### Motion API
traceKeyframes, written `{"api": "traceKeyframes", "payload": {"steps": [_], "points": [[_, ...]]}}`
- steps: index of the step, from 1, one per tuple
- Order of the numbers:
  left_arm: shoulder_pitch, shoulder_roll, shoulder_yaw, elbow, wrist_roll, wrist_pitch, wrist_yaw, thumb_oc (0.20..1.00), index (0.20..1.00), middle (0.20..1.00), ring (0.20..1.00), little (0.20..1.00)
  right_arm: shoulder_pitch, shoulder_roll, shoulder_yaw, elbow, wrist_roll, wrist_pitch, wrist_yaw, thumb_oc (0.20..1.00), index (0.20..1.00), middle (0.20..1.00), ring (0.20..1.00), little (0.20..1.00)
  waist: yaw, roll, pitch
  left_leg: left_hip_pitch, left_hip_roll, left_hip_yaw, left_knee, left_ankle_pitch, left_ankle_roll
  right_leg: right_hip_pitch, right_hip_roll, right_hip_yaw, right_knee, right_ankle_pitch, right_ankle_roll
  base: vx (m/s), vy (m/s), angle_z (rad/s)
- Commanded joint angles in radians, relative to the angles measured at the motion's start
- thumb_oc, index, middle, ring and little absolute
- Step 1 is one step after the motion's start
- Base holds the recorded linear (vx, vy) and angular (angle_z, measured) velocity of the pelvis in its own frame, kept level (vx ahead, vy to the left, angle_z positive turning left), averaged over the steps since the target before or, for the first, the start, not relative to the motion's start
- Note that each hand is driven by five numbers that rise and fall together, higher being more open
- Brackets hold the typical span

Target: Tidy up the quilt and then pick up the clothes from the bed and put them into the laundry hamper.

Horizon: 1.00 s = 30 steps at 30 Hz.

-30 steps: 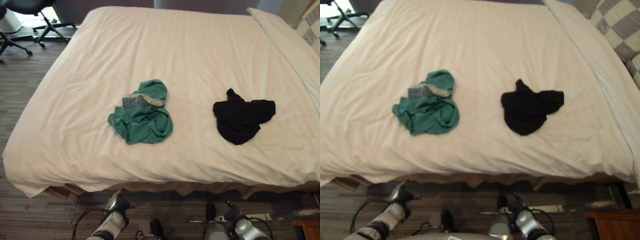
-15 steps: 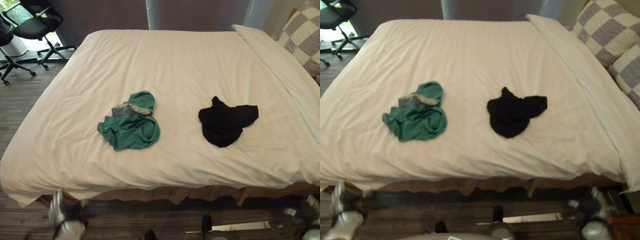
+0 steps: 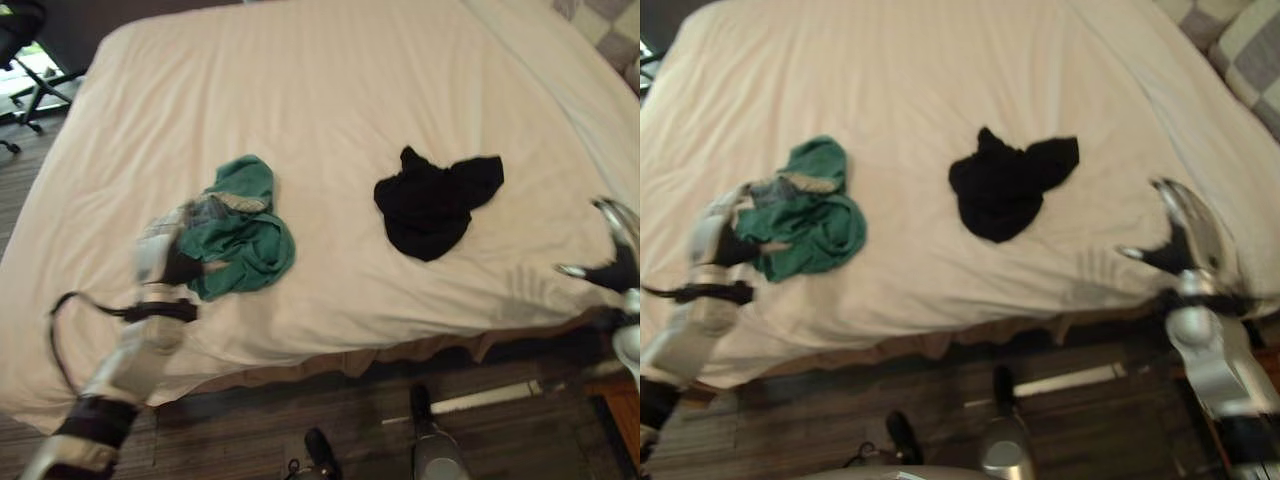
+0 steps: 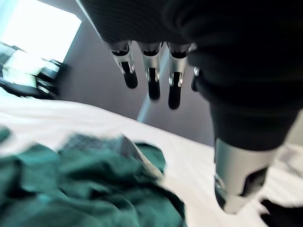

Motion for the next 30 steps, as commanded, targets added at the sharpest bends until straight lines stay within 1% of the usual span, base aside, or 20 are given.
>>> {"api": "traceKeyframes", "payload": {"steps": [1,2,3,5,7,8,11,12,14,17,18,20,21,22,23,26,27,28,29,30], "points": [[-0.107,0.076,0.085,0.133,0.064,0.047,0.052,1.0,1.0,1.0,1.0,1.0,-0.109,-0.041,-0.04,0.01,-0.041,-0.016,-0.063,1.0,1.0,1.0,1.0,1.0,0.006,-0.048,0.07,-0.004,0.038,-0.043,0.001,-0.069,-0.045,0.051,-0.047,-0.009,0.003,-0.141,0.042,-0.11,-0.049,-0.18],[-0.147,0.09,0.078,0.147,0.085,0.059,0.066,1.0,1.0,1.0,1.0,1.0,-0.149,-0.049,-0.017,0.006,-0.045,-0.017,-0.068,1.0,1.0,1.0,1.0,1.0,0.009,-0.05,0.089,-0.029,0.041,-0.044,0.003,-0.058,-0.047,0.024,-0.047,-0.008,0.007,-0.132,0.042,-0.06,-0.028,-0.01],[-0.149,0.09,0.078,0.149,0.085,0.059,0.067,1.0,1.0,1.0,1.0,1.0,-0.152,-0.049,-0.016,0.007,-0.045,-0.018,-0.068,1.0,1.0,1.0,1.0,1.0,0.009,-0.05,0.088,-0.031,0.041,-0.044,0.003,-0.058,-0.047,0.022,-0.047,-0.008,0.007,-0.132,0.041,-0.09,-0.051,-0.04],[-0.198,0.107,0.068,0.166,0.1,0.076,0.084,1.0,1.0,1.0,1.0,1.0,-0.188,-0.057,0.007,0.003,-0.044,-0.02,-0.074,1.0,1.0,1.0,1.0,1.0,0.014,-0.054,0.113,-0.064,0.045,-0.043,0.004,-0.038,-0.053,-0.009,-0.047,-0.009,0.01,-0.117,0.039,-0.07,-0.054,0.0],[-0.231,0.123,0.064,0.185,0.113,0.089,0.096,1.0,1.0,1.0,1.0,1.0,-0.201,-0.055,0.017,0.01,-0.048,-0.019,-0.08,1.0,1.0,1.0,1.0,1.0,0.016,-0.053,0.123,-0.084,0.05,-0.045,0.006,-0.033,-0.059,-0.023,-0.047,-0.015,0.013,-0.117,0.04,-0.03,-0.057,0.05],[-0.268,0.145,0.073,0.131,0.135,0.119,0.097,1.0,1.0,1.0,1.0,1.0,-0.212,-0.06,0.017,0.015,-0.06,-0.01,-0.087,1.0,1.0,1.0,1.0,1.0,0.023,-0.051,0.136,-0.105,0.05,-0.049,0.006,-0.025,-0.062,-0.038,-0.048,-0.024,0.016,-0.114,0.041,-0.02,-0.053,0.03],[-0.259,0.166,0.106,0.069,0.164,0.122,0.095,1.0,1.0,1.0,1.0,1.0,-0.195,-0.058,0.0,0.007,-0.061,-0.01,-0.085,1.0,1.0,1.0,1.0,1.0,0.028,-0.049,0.144,-0.117,0.052,-0.055,0.005,-0.02,-0.065,-0.046,-0.047,-0.032,0.017,-0.114,0.041,-0.01,-0.045,0.11],[-0.261,0.186,0.134,0.061,0.199,0.13,0.123,1.0,1.0,1.0,1.0,1.0,-0.191,-0.055,-0.01,0.007,-0.064,-0.009,-0.086,1.0,1.0,1.0,1.0,1.0,0.036,-0.048,0.156,-0.132,0.052,-0.058,0.003,-0.014,-0.071,-0.059,-0.047,-0.035,0.019,-0.115,0.042,0.0,-0.039,0.2],[-0.278,0.201,0.137,0.077,0.217,0.138,0.149,1.0,1.0,1.0,1.0,1.0,-0.2,-0.051,0.001,0.022,-0.06,-0.01,-0.087,1.0,1.0,1.0,1.0,1.0,0.037,-0.048,0.161,-0.142,0.056,-0.056,0.002,-0.009,-0.076,-0.071,-0.046,-0.041,0.021,-0.113,0.042,0.0,-0.043,0.13],[-0.329,0.242,0.1,0.134,0.242,0.172,0.164,1.0,1.0,1.0,1.0,1.0,-0.236,-0.055,0.032,0.037,-0.056,-0.019,-0.1,1.0,1.0,1.0,1.0,1.0,0.037,-0.044,0.178,-0.164,0.062,-0.056,0.001,-0.001,-0.079,-0.093,-0.044,-0.043,0.024,-0.107,0.041,-0.01,-0.02,0.06],[-0.328,0.266,0.095,0.162,0.266,0.188,0.164,1.0,1.0,1.0,1.0,1.0,-0.241,-0.06,0.036,0.03,-0.059,-0.022,-0.102,1.0,1.0,1.0,1.0,1.0,0.038,-0.042,0.187,-0.172,0.064,-0.055,0.0,0.003,-0.081,-0.102,-0.043,-0.044,0.025,-0.104,0.042,-0.04,-0.001,0.07],[-0.324,0.285,0.084,0.2,0.304,0.217,0.135,1.0,1.0,1.0,1.0,1.0,-0.258,-0.063,0.043,0.022,-0.068,-0.025,-0.104,1.0,1.0,1.0,1.0,1.0,0.041,-0.039,0.196,-0.188,0.067,-0.055,-0.002,0.009,-0.083,-0.118,-0.042,-0.045,0.022,-0.099,0.043,-0.04,0.012,0.04],[-0.293,0.296,0.101,0.197,0.345,0.235,0.087,1.0,1.0,1.0,1.0,1.0,-0.266,-0.066,0.037,0.005,-0.076,-0.027,-0.101,1.0,1.0,1.0,1.0,1.0,0.047,-0.038,0.204,-0.206,0.07,-0.053,-0.003,0.01,-0.086,-0.134,-0.04,-0.049,0.019,-0.095,0.045,0.0,0.0,0.0],[-0.287,0.296,0.107,0.192,0.347,0.237,0.084,1.0,1.0,1.0,1.0,1.0,-0.266,-0.066,0.037,0.004,-0.077,-0.027,-0.1,1.0,1.0,1.0,1.0,1.0,0.046,-0.037,0.202,-0.207,0.071,-0.053,-0.003,0.01,-0.086,-0.136,-0.04,-0.049,0.019,-0.095,0.045,0.0,0.0,0.0],[-0.244,0.298,0.142,0.184,0.383,0.244,0.065,1.0,1.0,1.0,1.0,1.0,-0.264,-0.069,0.023,-0.019,-0.085,-0.028,-0.092,1.0,1.0,1.0,1.0,1.0,0.053,-0.04,0.207,-0.22,0.074,-0.056,-0.003,0.013,-0.092,-0.147,-0.037,-0.052,0.015,-0.093,0.045,0.0,0.0,0.0],[-0.23,0.29,0.145,0.221,0.395,0.254,0.049,1.0,1.0,1.0,1.0,1.0,-0.289,-0.076,0.028,-0.028,-0.09,-0.027,-0.09,1.0,1.0,1.0,1.0,1.0,0.053,-0.044,0.211,-0.235,0.081,-0.054,-0.003,0.018,-0.097,-0.16,-0.035,-0.055,0.013,-0.09,0.043,-0.02,-0.042,0.01],[-0.228,0.284,0.14,0.248,0.4,0.258,0.04,0.89,0.89,0.89,0.89,0.89,-0.305,-0.077,0.029,-0.027,-0.088,-0.025,-0.092,1.0,1.0,1.0,1.0,1.0,0.053,-0.047,0.215,-0.244,0.084,-0.052,-0.003,0.021,-0.101,-0.167,-0.034,-0.057,0.011,-0.088,0.044,-0.02,-0.037,-0.01],[-0.228,0.276,0.128,0.27,0.405,0.258,0.028,0.711,0.711,0.711,0.711,0.711,-0.322,-0.081,0.032,-0.029,-0.086,-0.025,-0.096,1.0,1.0,1.0,1.0,1.0,0.053,-0.048,0.215,-0.251,0.087,-0.052,-0.003,0.023,-0.103,-0.173,-0.033,-0.059,0.01,-0.086,0.044,-0.01,-0.035,0.0],[-0.224,0.267,0.117,0.286,0.408,0.257,0.017,0.561,0.561,0.561,0.561,0.561,-0.335,-0.084,0.031,-0.032,-0.085,-0.024,-0.101,1.0,1.0,1.0,1.0,1.0,0.053,-0.051,0.216,-0.255,0.089,-0.051,-0.003,0.024,-0.105,-0.178,-0.032,-0.06,0.009,-0.084,0.045,0.0,0.0,0.0],[-0.224,0.263,0.107,0.294,0.412,0.253,0.008,0.376,0.376,0.376,0.376,0.376,-0.352,-0.091,0.034,-0.033,-0.089,-0.021,-0.105,1.0,1.0,1.0,1.0,1.0,0.053,-0.053,0.214,-0.259,0.091,-0.052,-0.003,0.024,-0.106,-0.182,-0.03,-0.059,0.007,-0.085,0.044,0.01,-0.034,0.0]]}}
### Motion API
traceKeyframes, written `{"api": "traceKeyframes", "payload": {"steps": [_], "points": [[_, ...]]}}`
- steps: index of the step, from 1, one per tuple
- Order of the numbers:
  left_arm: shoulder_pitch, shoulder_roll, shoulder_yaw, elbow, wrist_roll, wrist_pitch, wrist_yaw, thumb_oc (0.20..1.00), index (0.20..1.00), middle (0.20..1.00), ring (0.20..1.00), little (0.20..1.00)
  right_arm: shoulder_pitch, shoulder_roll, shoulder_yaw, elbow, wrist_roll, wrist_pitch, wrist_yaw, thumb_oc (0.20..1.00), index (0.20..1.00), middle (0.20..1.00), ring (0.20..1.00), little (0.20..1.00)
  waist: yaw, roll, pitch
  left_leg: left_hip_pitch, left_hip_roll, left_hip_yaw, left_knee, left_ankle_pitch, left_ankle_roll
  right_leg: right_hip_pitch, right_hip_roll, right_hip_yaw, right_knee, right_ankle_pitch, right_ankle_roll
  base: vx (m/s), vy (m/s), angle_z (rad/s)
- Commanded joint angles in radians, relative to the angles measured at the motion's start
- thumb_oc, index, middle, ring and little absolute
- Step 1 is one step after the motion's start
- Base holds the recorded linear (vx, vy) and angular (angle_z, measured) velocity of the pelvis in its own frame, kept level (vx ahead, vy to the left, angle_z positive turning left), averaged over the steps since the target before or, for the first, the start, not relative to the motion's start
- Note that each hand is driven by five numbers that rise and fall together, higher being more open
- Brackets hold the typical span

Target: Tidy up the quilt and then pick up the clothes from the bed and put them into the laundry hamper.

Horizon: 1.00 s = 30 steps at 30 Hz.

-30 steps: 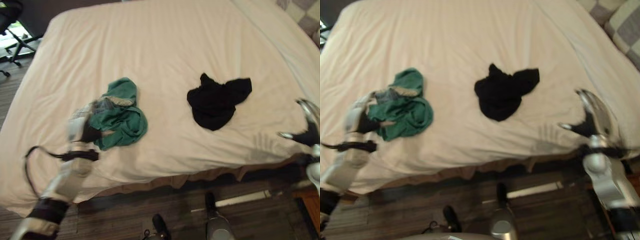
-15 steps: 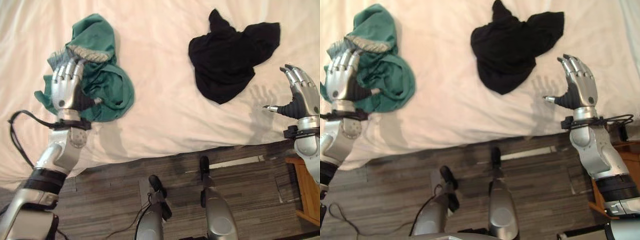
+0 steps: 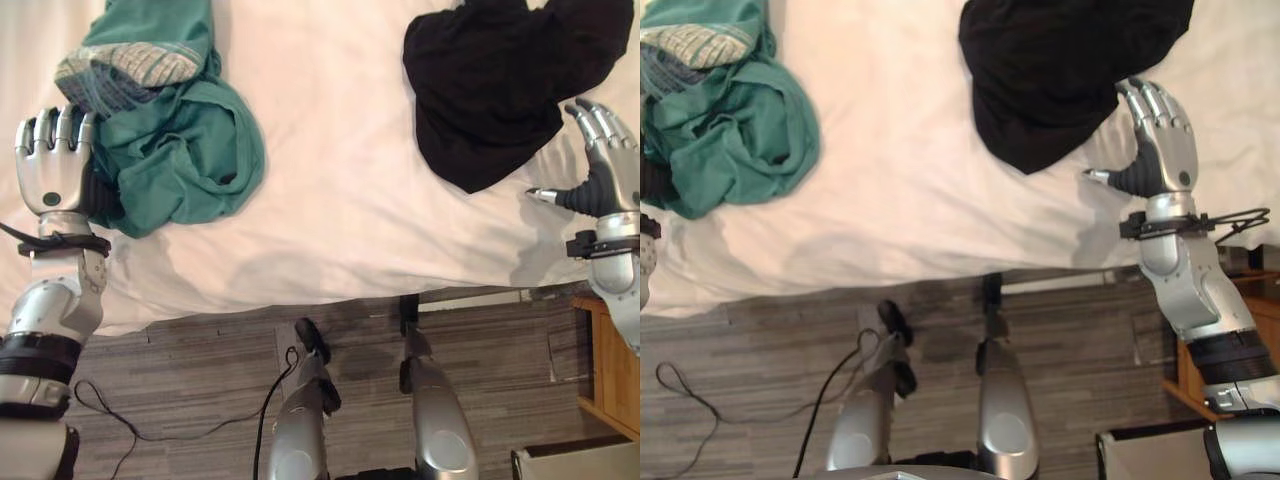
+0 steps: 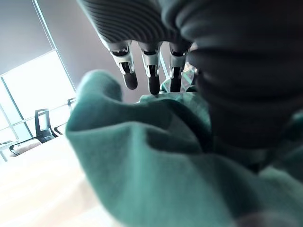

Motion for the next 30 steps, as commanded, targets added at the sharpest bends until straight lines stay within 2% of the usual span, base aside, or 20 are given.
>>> {"api": "traceKeyframes", "payload": {"steps": [1,3,6,12,13,14,19,21,22,23,24,27,28,29,30], "points": [[0.0,0.037,-0.013,0.08,0.044,0.023,-0.041,0.2,0.2,0.2,0.2,0.2,-0.084,-0.069,-0.026,-0.05,-0.048,-0.021,-0.048,1.0,1.0,1.0,1.0,1.0,0.005,-0.041,-0.042,-0.025,0.062,-0.018,-0.004,-0.014,-0.105,0.022,-0.045,-0.005,0.001,-0.104,0.062,0.0,0.0,0.0],[0.0,0.036,-0.012,0.08,0.044,0.023,-0.041,0.2,0.2,0.2,0.2,0.2,-0.085,-0.07,-0.024,-0.05,-0.048,-0.021,-0.048,1.0,1.0,1.0,1.0,1.0,0.005,-0.041,-0.043,-0.026,0.062,-0.018,-0.004,-0.014,-0.105,0.021,-0.045,-0.005,0.001,-0.104,0.062,0.0,-0.027,-0.01],[0.045,0.04,-0.015,0.024,0.025,-0.02,-0.055,0.2,0.2,0.2,0.2,0.2,-0.138,-0.126,-0.02,-0.058,-0.05,-0.017,-0.054,1.0,1.0,1.0,1.0,1.0,0.016,-0.047,-0.05,-0.026,0.072,-0.023,-0.004,-0.01,-0.113,0.022,-0.036,-0.004,-0.002,-0.108,0.059,0.02,-0.079,0.01],[0.06,0.041,0.021,-0.046,-0.084,-0.068,-0.048,0.2,0.2,0.2,0.2,0.2,-0.234,-0.175,0.06,-0.043,-0.043,-0.017,-0.036,1.0,1.0,1.0,1.0,1.0,0.03,-0.049,-0.045,-0.024,0.079,-0.027,-0.004,-0.006,-0.121,0.025,-0.027,-0.007,-0.004,-0.11,0.056,0.01,-0.071,0.0],[0.054,0.014,0.032,-0.115,-0.188,-0.117,-0.033,0.2,0.2,0.2,0.2,0.2,-0.29,-0.191,0.124,-0.013,-0.024,-0.009,-0.012,1.0,1.0,1.0,1.0,1.0,0.049,-0.049,-0.042,-0.025,0.081,-0.033,-0.004,-0.001,-0.125,0.027,-0.023,-0.014,-0.005,-0.113,0.053,0.0,-0.088,0.0],[0.057,0.014,0.036,-0.117,-0.19,-0.117,-0.033,0.2,0.2,0.2,0.2,0.2,-0.299,-0.192,0.132,-0.009,-0.023,-0.01,-0.013,1.0,1.0,1.0,1.0,1.0,0.047,-0.047,-0.042,-0.025,0.081,-0.032,-0.004,-0.001,-0.125,0.027,-0.023,-0.014,-0.005,-0.113,0.053,0.0,-0.122,0.01],[0.127,-0.033,0.116,-0.349,-0.345,-0.262,0.005,0.2,0.2,0.2,0.2,0.2,-0.406,-0.23,0.246,0.058,-0.001,-0.001,0.014,1.0,1.0,1.0,1.0,1.0,0.077,-0.027,-0.025,-0.041,0.078,-0.046,-0.004,0.009,-0.133,0.019,-0.025,-0.024,-0.005,-0.114,0.051,0.0,-0.076,0.11],[-0.002,-0.094,0.058,-0.281,-0.434,-0.242,0.018,0.2,0.2,0.2,0.2,0.2,-0.505,-0.193,0.35,0.133,0.001,0.031,0.034,1.0,1.0,1.0,1.0,1.0,0.078,-0.018,-0.019,-0.05,0.076,-0.044,-0.004,0.013,-0.136,0.01,-0.026,-0.027,-0.005,-0.11,0.051,-0.02,-0.04,0.14],[0.09,-0.113,0.086,-0.258,-0.453,-0.337,0.046,0.2,0.2,0.2,0.2,0.2,-0.494,-0.196,0.357,0.163,0.008,0.018,0.02,1.0,1.0,1.0,1.0,1.0,0.09,-0.007,-0.012,-0.055,0.078,-0.05,-0.004,0.016,-0.136,0.008,-0.028,-0.035,-0.005,-0.108,0.048,-0.02,-0.063,0.1],[0.052,-0.114,0.075,-0.241,-0.514,-0.293,0.021,0.2,0.2,0.2,0.2,0.2,-0.553,-0.186,0.41,0.2,-0.009,0.034,0.03,1.0,1.0,1.0,1.0,1.0,0.093,0.0,-0.01,-0.059,0.077,-0.05,-0.004,0.017,-0.137,0.006,-0.026,-0.035,-0.005,-0.109,0.05,-0.01,-0.048,0.13],[-0.06,-0.116,0.053,-0.228,-0.59,-0.297,0.032,0.2,0.2,0.2,0.2,0.2,-0.599,-0.17,0.479,0.263,0.0,0.047,0.052,1.0,1.0,1.0,1.0,1.0,0.092,0.008,-0.009,-0.062,0.078,-0.048,-0.004,0.021,-0.139,0.004,-0.027,-0.035,-0.005,-0.107,0.049,0.0,-0.005,0.13],[-0.224,-0.135,-0.058,-0.14,-0.647,-0.303,0.032,0.2,0.2,0.2,0.2,0.2,-0.705,-0.094,0.617,0.47,0.006,0.066,0.082,1.0,1.0,1.0,1.0,1.0,0.091,0.017,-0.018,-0.06,0.077,-0.051,-0.004,0.025,-0.14,0.008,-0.027,-0.04,-0.005,-0.108,0.048,0.0,-0.007,0.11],[-0.232,-0.136,-0.064,-0.132,-0.648,-0.305,0.033,0.2,0.2,0.2,0.2,0.2,-0.713,-0.092,0.623,0.478,0.009,0.063,0.08,1.0,1.0,1.0,1.0,1.0,0.092,0.018,-0.016,-0.06,0.077,-0.051,-0.004,0.025,-0.14,0.008,-0.027,-0.04,-0.005,-0.108,0.047,0.0,-0.014,0.06],[-0.281,-0.153,-0.101,-0.084,-0.666,-0.306,0.038,0.2,0.2,0.2,0.2,0.2,-0.737,-0.067,0.653,0.555,0.025,0.065,0.09,0.57,0.57,0.57,0.57,0.57,0.091,0.018,-0.019,-0.058,0.076,-0.053,-0.004,0.026,-0.139,0.012,-0.026,-0.041,-0.005,-0.108,0.047,0.01,-0.006,0.1],[-0.346,-0.206,-0.162,-0.012,-0.699,-0.305,0.031,0.2,0.2,0.2,0.2,0.2,-0.727,-0.006,0.692,0.682,0.045,0.07,0.114,0.2,0.2,0.2,0.2,0.2,0.088,0.016,-0.029,-0.047,0.073,-0.059,-0.004,0.025,-0.137,0.024,-0.024,-0.04,-0.005,-0.109,0.046,0.02,0.003,0.07]]}}
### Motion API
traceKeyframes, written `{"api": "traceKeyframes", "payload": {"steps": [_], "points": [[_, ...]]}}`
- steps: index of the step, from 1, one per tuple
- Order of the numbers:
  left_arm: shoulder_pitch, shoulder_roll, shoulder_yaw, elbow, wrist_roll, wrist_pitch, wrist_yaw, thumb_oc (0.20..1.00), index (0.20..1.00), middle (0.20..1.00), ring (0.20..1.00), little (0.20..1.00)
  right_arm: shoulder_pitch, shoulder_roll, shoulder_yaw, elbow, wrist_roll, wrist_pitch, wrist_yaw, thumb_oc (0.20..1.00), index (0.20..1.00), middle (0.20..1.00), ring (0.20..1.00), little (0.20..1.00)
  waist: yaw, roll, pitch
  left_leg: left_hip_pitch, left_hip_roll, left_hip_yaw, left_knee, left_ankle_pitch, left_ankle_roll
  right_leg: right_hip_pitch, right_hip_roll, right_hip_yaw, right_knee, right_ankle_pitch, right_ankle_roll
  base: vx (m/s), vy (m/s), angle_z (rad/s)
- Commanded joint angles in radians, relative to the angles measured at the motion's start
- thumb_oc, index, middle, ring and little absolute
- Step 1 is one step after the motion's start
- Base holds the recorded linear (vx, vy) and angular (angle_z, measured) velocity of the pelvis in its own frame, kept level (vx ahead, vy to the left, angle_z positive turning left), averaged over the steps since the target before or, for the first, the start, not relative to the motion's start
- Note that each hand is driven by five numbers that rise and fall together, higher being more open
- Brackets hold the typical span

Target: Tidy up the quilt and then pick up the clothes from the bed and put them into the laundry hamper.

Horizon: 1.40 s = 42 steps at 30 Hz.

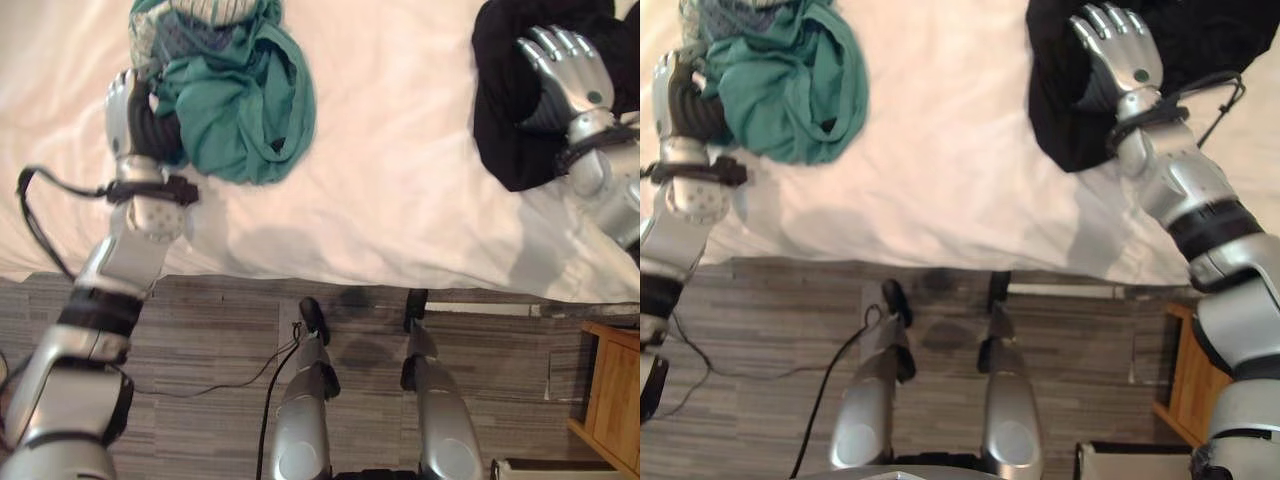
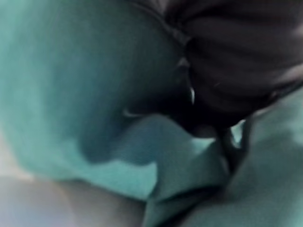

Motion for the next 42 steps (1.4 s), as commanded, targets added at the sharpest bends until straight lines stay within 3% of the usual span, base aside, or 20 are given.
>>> {"api": "traceKeyframes", "payload": {"steps": [1,3,7,13,16,17,21,26,27,28,32,34,35,36,37,38,39,40,41,42], "points": [[-0.042,-0.066,-0.048,0.088,-0.092,-0.042,0.027,0.2,0.2,0.2,0.2,0.2,0.044,0.056,0.045,0.183,0.077,0.029,0.051,0.2,0.2,0.2,0.2,0.2,-0.012,0.012,-0.036,0.031,0.055,0.012,-0.004,-0.028,-0.127,0.059,-0.037,0.019,-0.005,-0.125,0.064,0.03,0.01,0.05],[-0.031,-0.112,-0.053,0.125,-0.127,-0.043,0.022,0.2,0.2,0.2,0.2,0.2,0.121,0.084,0.0,0.21,0.102,0.034,0.053,0.2,0.2,0.2,0.2,0.2,-0.021,0.003,-0.051,0.056,0.052,0.008,-0.004,-0.036,-0.122,0.085,-0.036,0.017,-0.005,-0.129,0.063,0.06,0.035,0.08],[0.213,-0.193,0.025,0.036,-0.118,-0.042,-0.009,0.2,0.2,0.2,0.2,0.2,0.497,0.172,-0.283,0.082,0.188,0.028,0.035,0.2,0.2,0.2,0.2,0.2,-0.038,-0.022,-0.111,0.138,0.041,0.009,-0.004,-0.079,-0.101,0.167,-0.041,0.015,-0.005,-0.144,0.064,0.13,0.074,0.1],[0.546,-0.318,0.143,-0.103,-0.098,-0.011,-0.093,0.2,0.2,0.2,0.2,0.2,0.988,0.416,-0.616,-0.156,0.386,-0.04,0.082,0.2,0.2,0.2,0.2,0.2,-0.089,-0.067,-0.233,0.283,0.008,0.018,-0.004,-0.142,-0.054,0.288,-0.054,0.035,-0.005,-0.161,0.07,0.12,0.145,-0.05],[0.579,-0.323,0.163,-0.124,-0.101,-0.007,-0.105,0.2,0.2,0.2,0.2,0.2,1.041,0.441,-0.652,-0.195,0.419,-0.05,0.099,0.2,0.2,0.2,0.2,0.2,-0.097,-0.072,-0.25,0.296,0.006,0.024,-0.004,-0.145,-0.049,0.295,-0.057,0.042,-0.005,-0.158,0.072,0.04,0.147,-0.29],[0.671,-0.347,0.209,-0.179,-0.112,0.002,-0.13,0.2,0.2,0.2,0.2,0.2,1.172,0.544,-0.734,-0.289,0.585,-0.091,0.154,0.2,0.2,0.2,0.2,0.2,-0.127,-0.083,-0.285,0.337,-0.003,0.038,-0.004,-0.166,-0.037,0.317,-0.058,0.065,-0.005,-0.155,0.08,-0.01,0.174,-0.31],[0.795,-0.398,0.271,-0.247,-0.143,0.005,-0.16,0.2,0.2,0.2,0.2,0.2,1.322,0.652,-0.793,-0.397,0.728,-0.111,0.239,0.2,0.2,0.2,0.2,0.2,-0.16,-0.091,-0.327,0.384,-0.014,0.059,-0.004,-0.187,-0.024,0.341,-0.063,0.084,0.002,-0.149,0.091,-0.01,0.183,-0.34],[0.863,-0.441,0.285,-0.272,-0.185,0.002,-0.163,0.2,0.2,0.2,0.2,0.2,1.387,0.69,-0.777,-0.418,0.741,-0.107,0.285,0.2,0.2,0.2,0.2,0.2,-0.174,-0.088,-0.33,0.396,-0.018,0.045,-0.004,-0.189,-0.013,0.336,-0.057,0.104,0.088,-0.17,0.086,-0.04,0.069,-0.13],[0.875,-0.452,0.28,-0.265,-0.209,-0.008,-0.154,0.2,0.2,0.2,0.2,0.2,1.393,0.692,-0.752,-0.395,0.742,-0.114,0.296,0.2,0.2,0.2,0.2,0.2,-0.176,-0.083,-0.322,0.398,-0.02,0.029,-0.004,-0.197,-0.008,0.335,-0.047,0.133,0.115,-0.187,0.092,-0.08,0.14,0.06],[0.914,-0.479,0.252,-0.266,-0.234,-0.024,-0.15,0.2,0.2,0.2,0.2,0.2,1.394,0.687,-0.685,-0.354,0.686,-0.107,0.302,0.2,0.2,0.2,0.2,0.2,-0.18,-0.063,-0.31,0.378,-0.039,-0.051,-0.004,-0.194,0.006,0.332,0.054,0.314,0.172,-0.261,0.071,-0.08,0.139,0.18],[0.933,-0.482,0.221,-0.256,-0.241,-0.034,-0.158,0.2,0.2,0.2,0.2,0.2,1.347,0.671,-0.605,-0.324,0.64,-0.108,0.291,0.2,0.2,0.2,0.2,0.2,-0.139,-0.047,-0.307,0.366,-0.069,-0.122,-0.004,-0.19,0.023,0.351,0.093,0.364,0.162,-0.286,0.024,0.02,0.044,1.07],[0.918,-0.497,0.214,-0.226,-0.281,-0.045,-0.115,0.2,0.2,0.2,0.2,0.2,1.259,0.629,-0.542,-0.336,0.537,-0.095,0.248,0.2,0.2,0.2,0.2,0.2,-0.06,-0.041,-0.306,0.349,-0.084,-0.182,-0.004,-0.182,0.032,0.395,0.075,0.297,0.095,-0.289,0.014,0.03,-0.055,0.44],[0.918,-0.498,0.213,-0.227,-0.281,-0.045,-0.115,0.2,0.2,0.2,0.2,0.2,1.258,0.629,-0.543,-0.335,0.537,-0.095,0.248,0.2,0.2,0.2,0.2,0.2,-0.062,-0.04,-0.306,0.348,-0.085,-0.185,-0.004,-0.181,0.032,0.396,0.074,0.294,0.092,-0.288,0.014,-0.09,-0.076,0.92],[1.014,-0.456,0.269,-0.225,-0.199,-0.047,-0.106,0.2,0.2,0.2,0.2,0.2,1.234,0.6,-0.58,-0.338,0.508,-0.113,0.208,0.2,0.2,0.2,0.2,0.2,0.034,-0.03,-0.282,0.301,-0.099,-0.258,-0.004,-0.159,0.019,0.428,0.048,0.181,0.037,-0.292,0.014,-0.1,-0.044,0.95],[1.014,-0.456,0.27,-0.226,-0.199,-0.046,-0.106,0.2,0.2,0.2,0.2,0.2,1.233,0.6,-0.581,-0.337,0.508,-0.113,0.207,0.2,0.2,0.2,0.2,0.2,0.03,-0.029,-0.284,0.296,-0.099,-0.263,-0.004,-0.156,0.019,0.426,0.049,0.177,0.035,-0.289,0.013,-0.15,-0.061,1.13],[1.003,-0.476,0.251,-0.175,-0.183,-0.016,-0.107,0.2,0.2,0.2,0.2,0.2,1.231,0.587,-0.597,-0.358,0.501,-0.11,0.203,0.2,0.2,0.2,0.2,0.2,0.063,-0.025,-0.278,0.268,-0.102,-0.284,-0.004,-0.138,0.003,0.439,0.037,0.1,0.012,-0.292,0.018,-0.11,0.012,1.42],[0.996,-0.483,0.235,-0.231,-0.153,-0.015,-0.09,0.2,0.2,0.2,0.2,0.2,1.237,0.575,-0.628,-0.393,0.477,-0.117,0.156,0.2,0.2,0.2,0.2,0.2,0.087,-0.024,-0.264,0.242,-0.08,-0.212,0.007,-0.132,0.002,0.467,0.011,-0.022,-0.004,-0.299,0.026,-0.11,0.014,1.79],[0.996,-0.483,0.235,-0.232,-0.153,-0.014,-0.09,0.2,0.2,0.2,0.2,0.2,1.237,0.575,-0.628,-0.394,0.476,-0.117,0.156,0.2,0.2,0.2,0.2,0.2,0.084,-0.023,-0.266,0.239,-0.08,-0.215,0.006,-0.128,0.002,0.465,0.012,-0.025,-0.005,-0.297,0.026,0.01,0.135,2.98],[0.982,-0.499,0.226,-0.243,-0.146,-0.025,-0.076,0.2,0.2,0.2,0.2,0.2,1.249,0.579,-0.649,-0.407,0.482,-0.115,0.131,0.2,0.2,0.2,0.2,0.2,0.08,-0.028,-0.273,0.257,-0.028,-0.039,0.009,-0.152,-0.002,0.506,-0.021,-0.136,-0.003,-0.309,0.04,0.05,0.176,2.92],[0.976,-0.504,0.221,-0.253,-0.146,-0.029,-0.071,0.2,0.2,0.2,0.2,0.2,1.256,0.585,-0.655,-0.407,0.488,-0.118,0.121,0.2,0.2,0.2,0.2,0.2,0.08,-0.029,-0.274,0.266,-0.001,0.056,0.013,-0.148,-0.003,0.518,-0.033,-0.194,-0.001,-0.304,0.04,0.06,0.173,2.69]]}}
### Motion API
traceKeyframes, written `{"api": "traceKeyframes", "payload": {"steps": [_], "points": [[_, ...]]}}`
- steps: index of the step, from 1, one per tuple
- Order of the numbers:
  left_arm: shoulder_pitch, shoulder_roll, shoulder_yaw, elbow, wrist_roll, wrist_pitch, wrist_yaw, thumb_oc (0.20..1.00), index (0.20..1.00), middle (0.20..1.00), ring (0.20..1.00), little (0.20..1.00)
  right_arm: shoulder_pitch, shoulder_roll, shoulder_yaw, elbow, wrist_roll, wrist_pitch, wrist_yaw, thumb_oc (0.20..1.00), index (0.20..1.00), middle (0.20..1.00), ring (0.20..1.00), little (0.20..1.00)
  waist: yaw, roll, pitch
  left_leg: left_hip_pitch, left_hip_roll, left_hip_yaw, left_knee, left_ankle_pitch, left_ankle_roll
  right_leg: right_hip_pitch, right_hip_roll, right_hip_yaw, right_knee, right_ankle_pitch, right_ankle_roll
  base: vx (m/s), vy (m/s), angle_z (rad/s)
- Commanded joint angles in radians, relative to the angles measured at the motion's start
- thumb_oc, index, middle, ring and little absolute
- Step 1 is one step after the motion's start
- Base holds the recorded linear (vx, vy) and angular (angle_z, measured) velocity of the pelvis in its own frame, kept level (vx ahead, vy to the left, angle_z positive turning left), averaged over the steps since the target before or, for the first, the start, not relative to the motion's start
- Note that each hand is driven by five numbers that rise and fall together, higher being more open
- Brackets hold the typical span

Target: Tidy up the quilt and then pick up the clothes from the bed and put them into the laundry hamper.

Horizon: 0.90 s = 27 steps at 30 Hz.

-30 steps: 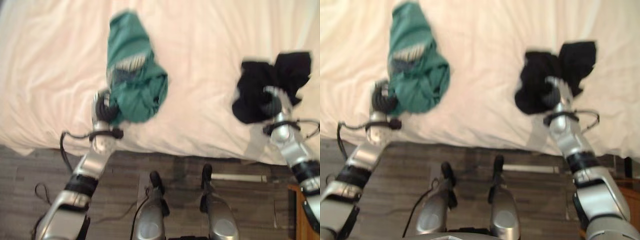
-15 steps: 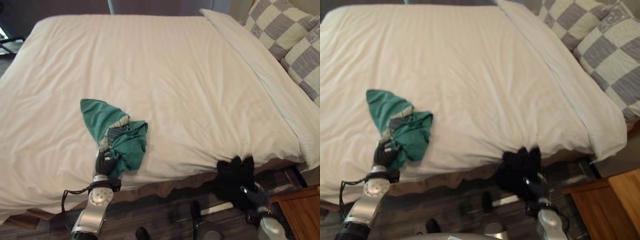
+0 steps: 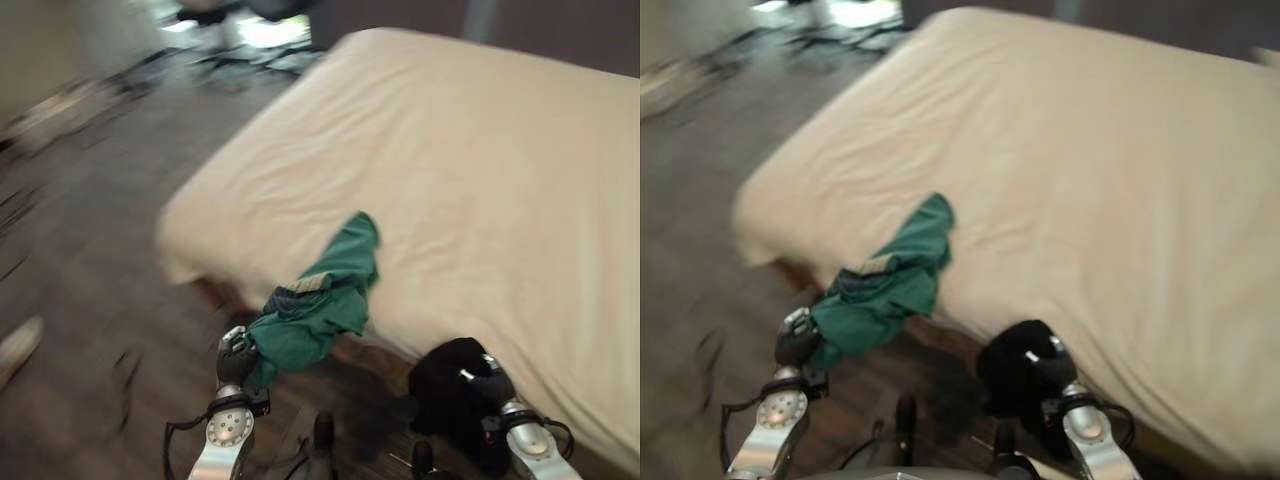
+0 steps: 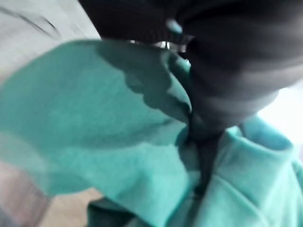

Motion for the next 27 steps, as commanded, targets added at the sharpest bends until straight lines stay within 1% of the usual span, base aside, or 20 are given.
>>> {"api": "traceKeyframes", "payload": {"steps": [1,2,3,4,5,6,7,8,9,10,11,12,13,15,16,17,19,20,21,27], "points": [[-0.022,0.096,0.013,-0.029,0.05,-0.048,0.039,0.2,0.2,0.2,0.2,0.2,-0.125,0.019,-0.052,-0.033,-0.011,-0.086,-0.058,0.2,0.2,0.2,0.2,0.2,-0.005,-0.022,0.045,0.154,0.059,0.227,-0.041,-0.016,-0.033,0.053,-0.023,-0.003,0.0,-0.07,0.097,-0.04,0.11,2.58],[-0.024,0.092,0.006,-0.02,0.024,-0.057,0.03,0.2,0.2,0.2,0.2,0.2,-0.111,0.023,-0.06,-0.025,-0.015,-0.077,-0.069,0.2,0.2,0.2,0.2,0.2,-0.008,-0.024,0.042,0.158,0.085,0.299,-0.036,-0.008,-0.037,0.065,-0.029,-0.055,0.004,-0.065,0.092,-0.02,0.129,2.39],[-0.03,0.084,-0.003,-0.016,-0.007,-0.067,0.021,0.2,0.2,0.2,0.2,0.2,-0.092,0.03,-0.068,-0.018,-0.013,-0.07,-0.075,0.2,0.2,0.2,0.2,0.2,-0.011,-0.023,0.036,0.162,0.1,0.342,-0.034,0.008,-0.042,0.076,-0.033,-0.089,0.005,-0.064,0.089,0.05,0.265,2.79],[-0.033,0.078,-0.021,-0.006,-0.031,-0.068,0.004,0.2,0.2,0.2,0.2,0.2,-0.069,0.053,-0.071,0.0,-0.006,-0.054,-0.075,0.2,0.2,0.2,0.2,0.2,-0.009,-0.021,0.018,0.171,0.095,0.34,-0.044,0.019,-0.045,0.097,-0.042,-0.136,0.024,-0.069,0.088,0.08,0.227,2.19],[-0.033,0.079,-0.022,-0.005,-0.032,-0.068,0.003,0.2,0.2,0.2,0.2,0.2,-0.068,0.053,-0.072,0.001,-0.006,-0.055,-0.074,0.2,0.2,0.2,0.2,0.2,-0.012,-0.021,0.017,0.17,0.093,0.336,-0.044,0.018,-0.044,0.097,-0.044,-0.14,0.027,-0.07,0.089,0.16,0.298,2.48],[-0.033,0.068,-0.032,0.031,-0.074,-0.066,-0.013,0.2,0.2,0.2,0.2,0.2,-0.058,0.079,-0.076,0.022,0.003,-0.05,-0.074,0.2,0.2,0.2,0.2,0.2,0.008,-0.033,0.004,0.165,0.068,0.295,-0.047,0.009,-0.023,0.108,-0.072,-0.181,0.088,-0.073,0.096,0.1,0.174,1.99],[-0.035,0.07,-0.033,0.033,-0.077,-0.067,-0.015,0.2,0.2,0.2,0.2,0.2,-0.058,0.08,-0.077,0.023,0.003,-0.051,-0.074,0.2,0.2,0.2,0.2,0.2,0.004,-0.035,0.003,0.163,0.064,0.29,-0.047,0.008,-0.02,0.106,-0.077,-0.187,0.095,-0.077,0.099,0.16,0.3,1.6],[-0.036,0.067,-0.039,0.051,-0.089,-0.062,-0.021,0.2,0.2,0.2,0.2,0.2,-0.051,0.093,-0.084,0.027,0.009,-0.049,-0.072,0.2,0.2,0.2,0.2,0.2,0.007,-0.042,0.002,0.169,0.042,0.276,-0.051,-0.008,-0.001,0.101,-0.104,-0.208,0.164,-0.066,0.109,0.13,0.242,1.12],[-0.036,0.069,-0.044,0.067,-0.094,-0.057,-0.025,0.2,0.2,0.2,0.2,0.2,-0.04,0.103,-0.088,0.028,0.013,-0.051,-0.073,0.2,0.2,0.2,0.2,0.2,0.01,-0.043,0.003,0.183,0.02,0.262,-0.056,-0.029,0.02,0.089,-0.133,-0.214,0.25,-0.043,0.116,0.21,0.41,1.25],[-0.034,0.07,-0.048,0.077,-0.1,-0.053,-0.022,0.2,0.2,0.2,0.2,0.2,-0.035,0.114,-0.087,0.02,0.012,-0.049,-0.07,0.2,0.2,0.2,0.2,0.2,-0.001,-0.046,0.014,0.203,-0.014,0.245,-0.058,-0.059,0.044,0.056,-0.191,-0.205,0.376,0.002,0.141,0.22,0.373,0.97],[-0.035,0.071,-0.05,0.086,-0.105,-0.048,-0.016,0.2,0.2,0.2,0.2,0.2,-0.037,0.116,-0.085,0.019,0.004,-0.046,-0.07,0.2,0.2,0.2,0.2,0.2,-0.009,-0.04,0.026,0.217,-0.028,0.228,-0.058,-0.074,0.054,0.034,-0.211,-0.178,0.454,0.049,0.15,0.2,0.353,0.88],[-0.041,0.074,-0.051,0.094,-0.115,-0.048,-0.003,0.2,0.2,0.2,0.2,0.2,-0.04,0.117,-0.086,0.018,0.003,-0.049,-0.079,0.2,0.2,0.2,0.2,0.2,-0.02,-0.033,0.039,0.222,-0.036,0.203,-0.058,-0.086,0.064,-0.004,-0.21,-0.122,0.528,0.052,0.156,0.15,0.263,0.84],[-0.06,0.072,-0.075,0.102,-0.123,-0.051,0.004,0.2,0.2,0.2,0.2,0.2,-0.049,0.121,-0.079,0.002,0.014,-0.053,-0.087,0.2,0.2,0.2,0.2,0.2,-0.04,-0.023,0.058,0.233,-0.038,0.163,-0.058,-0.084,0.062,-0.081,-0.144,-0.009,0.577,-0.011,0.129,0.08,0.166,1.07],[-0.062,0.072,-0.076,0.104,-0.123,-0.052,0.005,0.2,0.2,0.2,0.2,0.2,-0.05,0.121,-0.08,0.002,0.014,-0.053,-0.087,0.2,0.2,0.2,0.2,0.2,-0.036,-0.023,0.056,0.229,-0.037,0.167,-0.058,-0.083,0.061,-0.09,-0.145,-0.004,0.582,-0.013,0.127,0.03,0.03,1.09],[-0.138,0.059,-0.133,0.131,-0.113,-0.058,-0.011,0.2,0.2,0.2,0.2,0.2,-0.046,0.111,-0.097,0.002,0.039,-0.08,-0.104,0.2,0.2,0.2,0.2,0.2,-0.078,0.005,0.102,0.222,-0.043,0.074,-0.058,-0.065,0.042,-0.192,-0.012,0.129,0.433,-0.092,0.097,0.03,-0.017,0.61],[-0.138,0.059,-0.134,0.131,-0.113,-0.058,-0.011,0.2,0.2,0.2,0.2,0.2,-0.046,0.111,-0.097,0.002,0.039,-0.08,-0.104,0.2,0.2,0.2,0.2,0.2,-0.079,0.005,0.103,0.223,-0.042,0.073,-0.058,-0.065,0.041,-0.191,-0.012,0.127,0.432,-0.092,0.097,0.06,-0.05,1.08],[-0.146,0.063,-0.143,0.13,-0.106,-0.056,-0.015,0.2,0.2,0.2,0.2,0.2,-0.045,0.111,-0.101,-0.001,0.046,-0.083,-0.105,0.2,0.2,0.2,0.2,0.2,-0.084,0.002,0.1,0.224,-0.047,0.06,-0.058,-0.066,0.037,-0.188,-0.006,0.134,0.374,-0.086,0.089,0.08,-0.095,1.5],[-0.176,0.068,-0.158,0.17,-0.065,-0.032,-0.012,0.2,0.2,0.2,0.2,0.2,-0.06,0.098,-0.106,0.015,0.027,-0.087,-0.127,0.2,0.2,0.2,0.2,0.2,-0.103,-0.015,0.096,0.225,-0.066,0.023,-0.058,-0.075,0.032,-0.174,0.015,0.212,0.19,-0.054,0.097,0.12,-0.143,0.84],[-0.266,0.011,-0.288,0.251,0.004,-0.078,-0.077,0.2,0.2,0.2,0.2,0.2,-0.198,0.051,-0.037,0.524,0.157,-0.103,-0.065,0.2,0.2,0.2,0.2,0.2,0.009,-0.002,0.011,0.315,-0.095,-0.095,-0.058,-0.077,0.011,0.02,0.086,0.143,0.116,-0.088,0.061,0.12,-0.142,0.15],[-0.252,0.023,-0.29,0.243,0.03,-0.068,-0.079,0.2,0.2,0.2,0.2,0.2,-0.19,0.022,-0.033,0.448,0.105,-0.107,-0.072,0.2,0.2,0.2,0.2,0.2,0.009,-0.003,0.012,0.332,-0.089,-0.102,-0.058,-0.08,-0.004,0.051,0.094,0.132,0.096,-0.096,0.046,0.09,-0.098,-0.15]]}}
